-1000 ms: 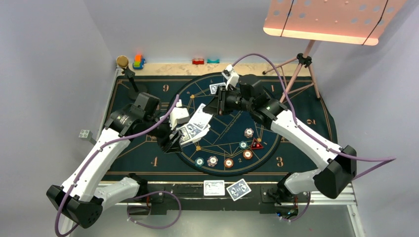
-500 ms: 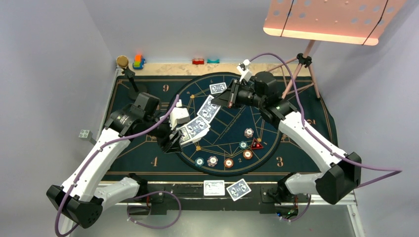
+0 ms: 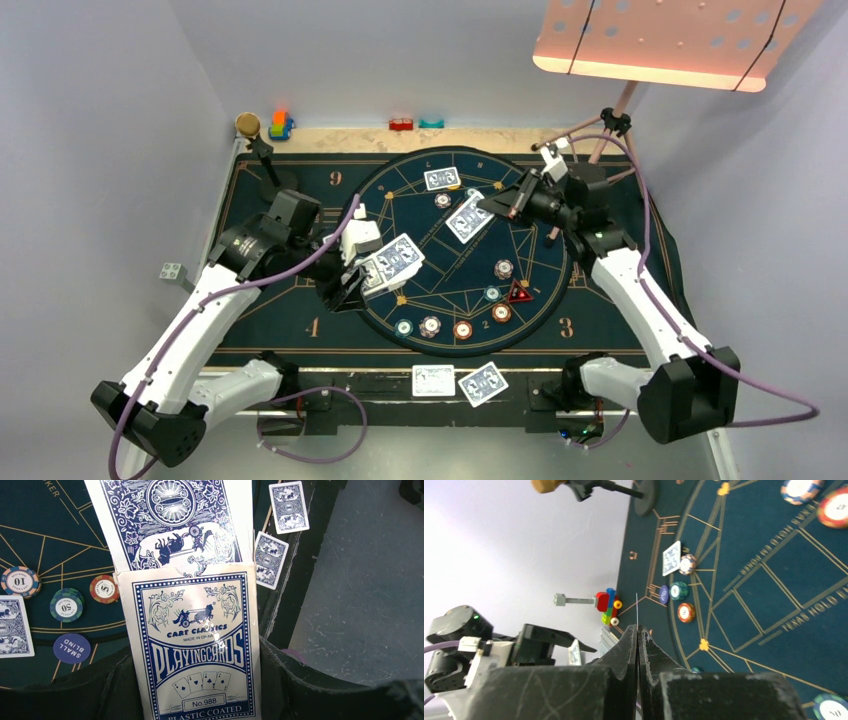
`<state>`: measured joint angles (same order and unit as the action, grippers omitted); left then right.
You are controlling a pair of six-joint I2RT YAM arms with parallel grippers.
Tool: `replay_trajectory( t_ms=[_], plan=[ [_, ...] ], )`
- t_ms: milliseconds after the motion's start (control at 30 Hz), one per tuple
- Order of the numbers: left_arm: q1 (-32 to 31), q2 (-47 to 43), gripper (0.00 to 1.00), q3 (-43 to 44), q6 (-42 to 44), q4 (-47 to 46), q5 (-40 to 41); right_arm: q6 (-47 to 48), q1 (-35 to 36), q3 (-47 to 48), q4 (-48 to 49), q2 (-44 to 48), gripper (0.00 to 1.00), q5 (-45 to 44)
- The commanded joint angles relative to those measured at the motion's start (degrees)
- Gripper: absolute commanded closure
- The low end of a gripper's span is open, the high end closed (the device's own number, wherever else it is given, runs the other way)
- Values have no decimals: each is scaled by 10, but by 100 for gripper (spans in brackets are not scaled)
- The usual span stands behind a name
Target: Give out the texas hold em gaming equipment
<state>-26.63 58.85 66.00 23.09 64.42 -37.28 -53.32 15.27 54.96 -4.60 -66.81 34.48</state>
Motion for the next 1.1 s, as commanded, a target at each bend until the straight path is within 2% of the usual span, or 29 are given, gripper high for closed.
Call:
replay_trajectory(
  t_ms=[0, 200, 433, 633, 733, 867, 900, 1033, 1067],
  plan=[
    [3, -12, 100, 3, 2, -5, -17, 11, -36, -63, -5, 25, 100, -6],
    [3, -12, 100, 5, -1, -2, -25, 45, -48, -144, 18, 4, 100, -80],
    [3, -13, 100, 9, -1, 3, -29, 61, -49, -175, 44, -54, 100, -111],
    [3, -9, 100, 10, 0, 2, -30, 81, -48, -196, 23, -55, 100, -155],
    [3, -7, 100, 12, 0, 5, -31, 84, -48, -209, -1, -35, 91, -180],
    [3, -8, 100, 14, -3, 3, -34, 81, -47, -224, -37, 2, 88, -208],
    [3, -8, 100, 15, -3, 3, -34, 81, -47, -224, -47, 11, 84, -212],
    [3, -5, 100, 16, -3, 3, -34, 85, -47, -218, -90, 32, 54, -226],
    [3, -5, 100, 16, -3, 3, -34, 85, -47, -214, -103, 41, 50, -234]
  ],
)
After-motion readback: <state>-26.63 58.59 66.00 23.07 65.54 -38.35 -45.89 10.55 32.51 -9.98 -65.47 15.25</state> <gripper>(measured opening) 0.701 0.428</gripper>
